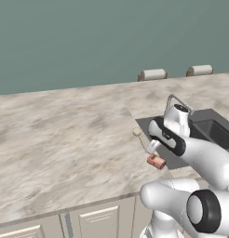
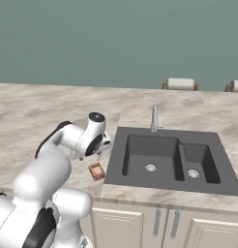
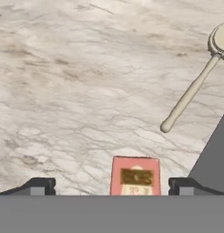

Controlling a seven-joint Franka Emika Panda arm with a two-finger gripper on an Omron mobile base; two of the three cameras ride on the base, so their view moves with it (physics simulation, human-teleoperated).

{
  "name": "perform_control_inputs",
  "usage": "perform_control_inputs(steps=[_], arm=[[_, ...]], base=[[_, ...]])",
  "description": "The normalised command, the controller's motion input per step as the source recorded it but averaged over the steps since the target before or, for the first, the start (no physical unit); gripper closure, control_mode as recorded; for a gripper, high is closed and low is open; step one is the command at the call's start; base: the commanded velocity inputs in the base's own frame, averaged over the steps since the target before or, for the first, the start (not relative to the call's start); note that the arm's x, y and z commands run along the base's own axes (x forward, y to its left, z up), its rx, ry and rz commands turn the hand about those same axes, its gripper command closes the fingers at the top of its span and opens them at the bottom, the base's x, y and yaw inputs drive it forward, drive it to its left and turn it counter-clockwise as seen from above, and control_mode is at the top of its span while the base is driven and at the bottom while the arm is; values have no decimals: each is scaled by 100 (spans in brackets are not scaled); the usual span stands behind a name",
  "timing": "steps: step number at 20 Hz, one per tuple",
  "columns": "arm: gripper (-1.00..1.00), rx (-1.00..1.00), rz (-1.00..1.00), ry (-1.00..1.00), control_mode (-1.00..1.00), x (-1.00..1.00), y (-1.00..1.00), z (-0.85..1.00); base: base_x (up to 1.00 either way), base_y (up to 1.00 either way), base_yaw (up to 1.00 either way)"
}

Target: Locate and retrieve the bar soap and dish brush from the cabinet. Place them next to the sink.

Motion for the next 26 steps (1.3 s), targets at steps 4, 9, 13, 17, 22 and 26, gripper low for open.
perform_control_inputs(steps=[4,9,13,17,22,26], arm=[[-100,0,-7,11,-100,-28,2,59],[-100,1,-22,12,-100,-44,0,19],[-100,0,-30,1,-100,-49,0,0],[-100,0,-30,-4,-100,-60,0,0],[-100,0,-26,-12,-100,-46,10,1],[-100,-1,-22,-18,-100,-49,21,11]], base=[[0,0,0],[0,0,0],[0,0,0],[0,0,0],[0,0,0],[0,0,0]])
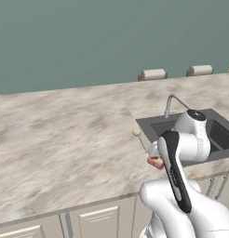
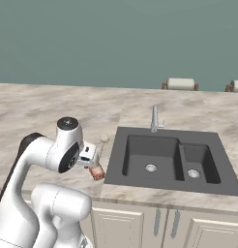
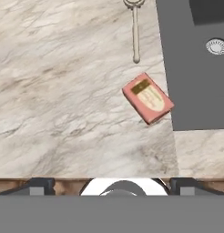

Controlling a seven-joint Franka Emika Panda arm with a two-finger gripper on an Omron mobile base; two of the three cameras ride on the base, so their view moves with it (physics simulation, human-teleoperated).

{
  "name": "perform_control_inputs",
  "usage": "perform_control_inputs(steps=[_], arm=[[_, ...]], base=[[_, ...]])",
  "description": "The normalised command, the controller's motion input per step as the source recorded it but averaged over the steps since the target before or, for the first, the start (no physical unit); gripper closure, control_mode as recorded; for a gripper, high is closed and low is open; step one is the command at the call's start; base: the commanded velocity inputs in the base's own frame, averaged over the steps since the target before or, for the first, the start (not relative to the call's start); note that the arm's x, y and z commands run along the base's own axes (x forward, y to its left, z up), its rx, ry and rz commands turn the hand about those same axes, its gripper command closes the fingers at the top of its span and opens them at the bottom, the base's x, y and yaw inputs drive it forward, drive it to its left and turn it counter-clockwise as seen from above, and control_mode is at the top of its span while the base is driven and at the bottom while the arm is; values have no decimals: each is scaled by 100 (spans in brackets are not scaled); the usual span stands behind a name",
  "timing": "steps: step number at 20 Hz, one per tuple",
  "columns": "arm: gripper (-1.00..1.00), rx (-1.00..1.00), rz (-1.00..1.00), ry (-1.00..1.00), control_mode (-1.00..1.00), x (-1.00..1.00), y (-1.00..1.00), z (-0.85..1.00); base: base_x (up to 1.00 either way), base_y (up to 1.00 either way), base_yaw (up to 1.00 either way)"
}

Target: Locate and retrieve the bar soap and dish brush from the cabinet. Place them next to the sink.

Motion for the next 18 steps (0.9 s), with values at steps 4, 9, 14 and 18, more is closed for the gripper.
perform_control_inputs(steps=[4,9,14,18], arm=[[-100,-11,-13,-11,-100,-30,54,19],[-100,-14,-8,0,-100,-6,67,7],[-100,-9,-8,0,-100,-4,66,-4],[-100,-5,-2,0,-100,8,60,-11]], base=[[0,0,0],[0,0,0],[0,0,0],[0,0,0]])
